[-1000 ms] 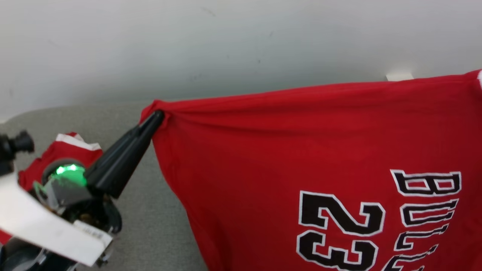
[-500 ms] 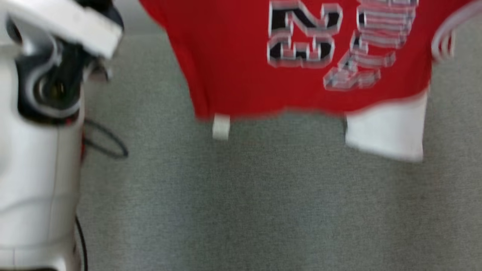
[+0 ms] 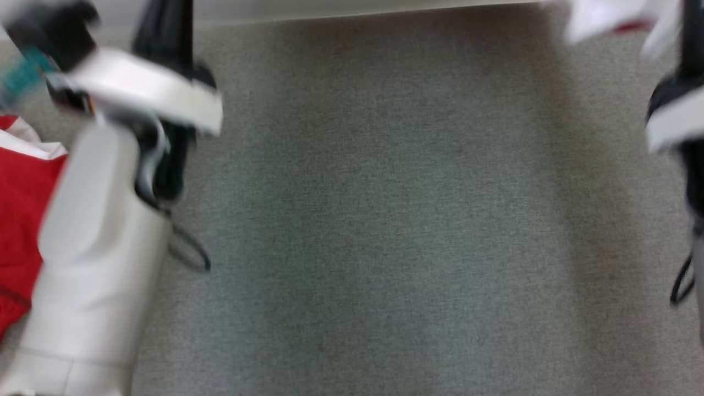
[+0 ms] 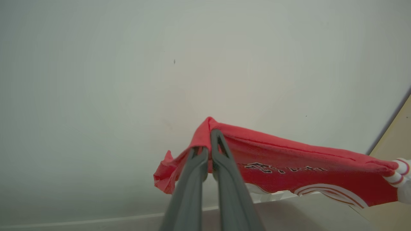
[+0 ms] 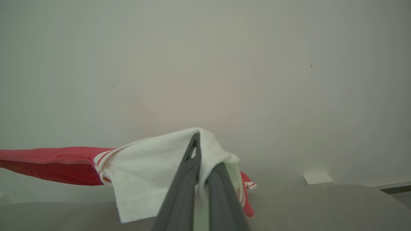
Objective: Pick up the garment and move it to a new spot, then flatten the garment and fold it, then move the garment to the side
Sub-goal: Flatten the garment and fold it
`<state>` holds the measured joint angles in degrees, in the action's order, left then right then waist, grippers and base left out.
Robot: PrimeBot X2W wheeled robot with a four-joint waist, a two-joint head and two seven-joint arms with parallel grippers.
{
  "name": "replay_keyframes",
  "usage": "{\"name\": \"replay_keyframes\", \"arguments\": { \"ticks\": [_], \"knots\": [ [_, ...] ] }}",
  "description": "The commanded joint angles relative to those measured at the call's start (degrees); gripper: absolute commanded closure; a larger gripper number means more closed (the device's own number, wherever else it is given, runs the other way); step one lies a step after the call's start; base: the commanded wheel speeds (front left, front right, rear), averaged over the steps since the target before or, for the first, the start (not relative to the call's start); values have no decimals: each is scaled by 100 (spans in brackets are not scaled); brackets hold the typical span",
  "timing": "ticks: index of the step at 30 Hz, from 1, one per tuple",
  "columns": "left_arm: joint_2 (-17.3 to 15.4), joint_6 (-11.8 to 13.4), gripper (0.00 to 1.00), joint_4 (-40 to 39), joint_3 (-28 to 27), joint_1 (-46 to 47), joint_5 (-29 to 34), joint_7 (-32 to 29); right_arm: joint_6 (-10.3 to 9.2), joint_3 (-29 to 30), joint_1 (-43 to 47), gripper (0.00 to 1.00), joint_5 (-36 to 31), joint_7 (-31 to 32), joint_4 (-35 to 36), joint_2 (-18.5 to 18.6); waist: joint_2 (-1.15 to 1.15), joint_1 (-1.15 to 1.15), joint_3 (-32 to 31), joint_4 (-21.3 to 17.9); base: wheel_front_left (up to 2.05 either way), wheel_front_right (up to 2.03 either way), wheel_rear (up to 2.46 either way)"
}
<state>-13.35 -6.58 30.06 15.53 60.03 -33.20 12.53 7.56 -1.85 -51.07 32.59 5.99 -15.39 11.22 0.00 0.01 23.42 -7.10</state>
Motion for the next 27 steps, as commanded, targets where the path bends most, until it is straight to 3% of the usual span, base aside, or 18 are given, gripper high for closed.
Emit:
{"name": "replay_keyframes", "arguments": {
  "ticks": [1,11,15,18,22,27],
  "knots": [
    [-104,-27,100,-1,55,-308,66,110,-14,-95,410,100,153,-15,132,142,0,-1,-62,-20,0,0,0],
    [-275,-68,100,-596,59,-3589,-159,261,-15,-834,3794,100,914,434,1020,971,0,-1,-395,96,0,0,0],
    [-364,91,100,-1196,76,-4620,-292,61,-15,-892,4955,100,1009,874,1533,1330,0,-1,-545,221,0,0,0],
    [-505,273,100,-1869,154,-5466,-508,-508,-15,-728,5822,100,1066,1203,2057,1490,0,-1,-604,284,0,0,0],
    [-929,546,100,-3050,328,-6191,-673,-1655,-15,-421,6558,100,1168,1792,2933,1723,0,-1,-585,323,0,0,0],
    [-1204,896,100,-4185,125,-5819,-1404,-3059,-15,-3,6278,100,1203,2783,3644,1968,0,-1,-452,336,0,0,0]
  ]
}}
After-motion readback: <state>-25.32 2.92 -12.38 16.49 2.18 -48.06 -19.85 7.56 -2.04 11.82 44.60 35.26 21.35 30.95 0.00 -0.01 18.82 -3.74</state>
